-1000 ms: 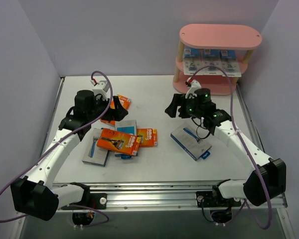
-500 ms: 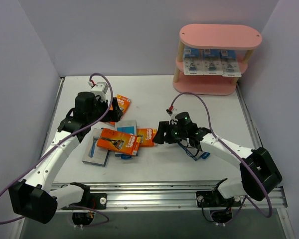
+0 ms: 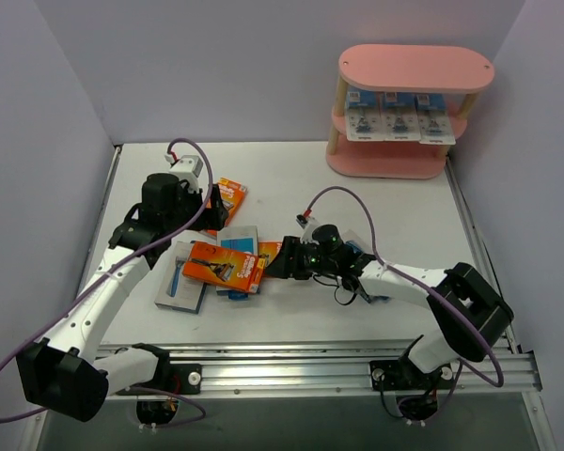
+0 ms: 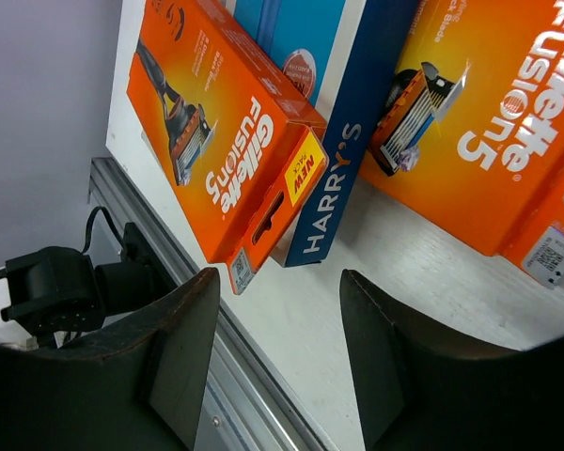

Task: Place and organize the shaving razors onto the shelf

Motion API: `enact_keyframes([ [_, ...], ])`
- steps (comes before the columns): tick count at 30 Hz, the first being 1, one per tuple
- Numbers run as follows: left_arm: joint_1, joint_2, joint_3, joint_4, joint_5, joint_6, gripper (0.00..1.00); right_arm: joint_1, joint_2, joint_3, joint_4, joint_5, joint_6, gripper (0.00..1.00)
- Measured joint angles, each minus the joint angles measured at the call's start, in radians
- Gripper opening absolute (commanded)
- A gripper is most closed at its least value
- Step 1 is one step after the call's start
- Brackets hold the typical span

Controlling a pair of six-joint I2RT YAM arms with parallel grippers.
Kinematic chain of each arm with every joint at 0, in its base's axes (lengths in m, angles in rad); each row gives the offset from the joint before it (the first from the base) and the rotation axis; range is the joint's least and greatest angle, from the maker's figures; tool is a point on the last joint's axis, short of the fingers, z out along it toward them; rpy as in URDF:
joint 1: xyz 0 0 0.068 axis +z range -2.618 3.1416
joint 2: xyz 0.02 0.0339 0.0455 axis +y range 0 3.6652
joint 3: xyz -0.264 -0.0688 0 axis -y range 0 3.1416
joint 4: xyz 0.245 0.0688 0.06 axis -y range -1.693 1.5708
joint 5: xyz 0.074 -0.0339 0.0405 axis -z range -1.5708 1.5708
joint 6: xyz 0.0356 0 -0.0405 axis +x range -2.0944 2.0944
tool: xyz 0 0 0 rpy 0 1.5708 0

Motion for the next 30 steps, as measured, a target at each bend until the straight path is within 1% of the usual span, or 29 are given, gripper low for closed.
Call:
enact_keyframes([
  [13, 0.000, 0.000, 0.000, -0.005, 0.000, 0.000, 0.94, 0.051, 0.147, 0.011, 0.124, 0.000, 0.082, 0.42],
  [21, 0.000, 0.000, 0.010, -0.009, 0.001, 0.000, 0.94, 0.053, 0.180, 0.031, 0.173, 0.001, 0.113, 0.37],
  [25, 0.000, 0.000, 0.016, -0.014, 0.007, 0.000, 0.94, 0.053, 0.196, 0.040, 0.191, 0.000, 0.123, 0.33],
  [30, 0.000, 0.000, 0.018, -0.019, 0.009, 0.000, 0.94, 0.053, 0.208, 0.044, 0.198, 0.001, 0.134, 0.24],
])
